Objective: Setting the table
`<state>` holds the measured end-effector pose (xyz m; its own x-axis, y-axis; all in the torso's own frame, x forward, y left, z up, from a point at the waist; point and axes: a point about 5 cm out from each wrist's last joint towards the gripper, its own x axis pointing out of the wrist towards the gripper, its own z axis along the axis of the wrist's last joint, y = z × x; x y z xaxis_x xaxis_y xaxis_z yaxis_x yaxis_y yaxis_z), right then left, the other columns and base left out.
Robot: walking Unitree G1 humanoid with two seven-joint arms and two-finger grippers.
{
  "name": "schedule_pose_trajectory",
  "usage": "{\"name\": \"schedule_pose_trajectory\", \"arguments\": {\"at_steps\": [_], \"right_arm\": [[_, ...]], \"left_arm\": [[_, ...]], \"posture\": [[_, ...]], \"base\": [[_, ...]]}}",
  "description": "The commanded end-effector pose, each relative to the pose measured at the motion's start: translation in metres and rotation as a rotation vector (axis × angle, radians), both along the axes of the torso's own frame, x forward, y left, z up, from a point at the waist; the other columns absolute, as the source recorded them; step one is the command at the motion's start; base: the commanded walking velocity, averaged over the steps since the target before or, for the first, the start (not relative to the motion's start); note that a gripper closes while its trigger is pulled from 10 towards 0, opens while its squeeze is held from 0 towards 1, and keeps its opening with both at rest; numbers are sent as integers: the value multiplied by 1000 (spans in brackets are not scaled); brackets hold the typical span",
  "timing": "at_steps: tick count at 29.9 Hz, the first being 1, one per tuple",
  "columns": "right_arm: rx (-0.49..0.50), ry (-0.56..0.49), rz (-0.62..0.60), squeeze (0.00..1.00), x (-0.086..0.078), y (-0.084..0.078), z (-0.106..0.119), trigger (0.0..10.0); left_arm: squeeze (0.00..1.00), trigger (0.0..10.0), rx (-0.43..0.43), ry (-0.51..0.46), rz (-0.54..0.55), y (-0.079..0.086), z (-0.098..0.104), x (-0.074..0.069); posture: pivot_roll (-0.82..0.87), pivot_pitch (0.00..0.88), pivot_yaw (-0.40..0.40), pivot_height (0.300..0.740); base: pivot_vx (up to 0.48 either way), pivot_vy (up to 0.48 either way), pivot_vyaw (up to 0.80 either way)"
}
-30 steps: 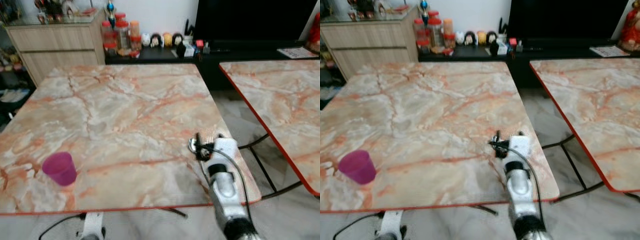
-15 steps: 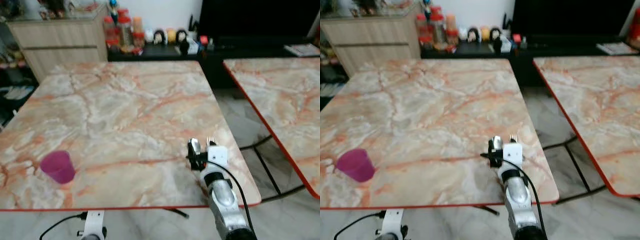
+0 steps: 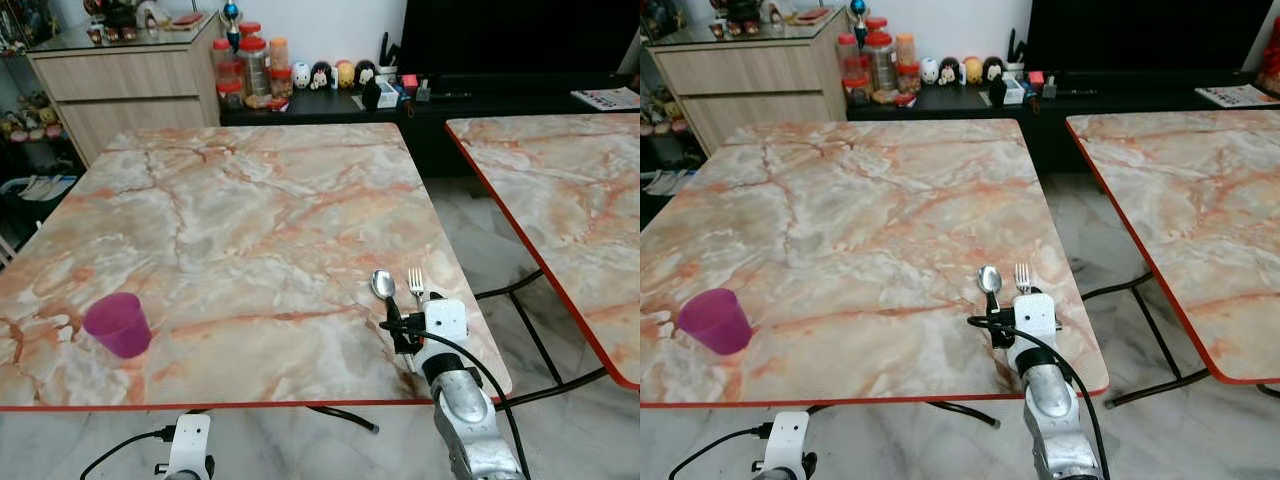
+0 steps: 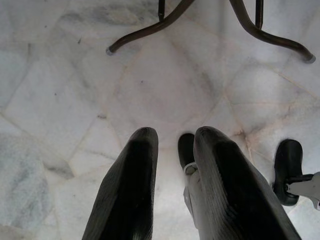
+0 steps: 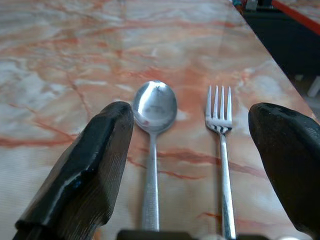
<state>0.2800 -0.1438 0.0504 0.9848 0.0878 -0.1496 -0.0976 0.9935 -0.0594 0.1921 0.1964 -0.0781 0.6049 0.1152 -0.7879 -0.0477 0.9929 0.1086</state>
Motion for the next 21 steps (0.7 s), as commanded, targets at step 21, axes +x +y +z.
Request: {"name": "schedule_pose_trajectory", "arguments": {"at_steps": [21], "right_arm": [[60,130,50,0,10,5,-3,10000]], "left_arm": [[0,10000,3,3,-12,0,1,2]], "posture": [[-42,0,1,740]], "base": [[0,0,0]]}}
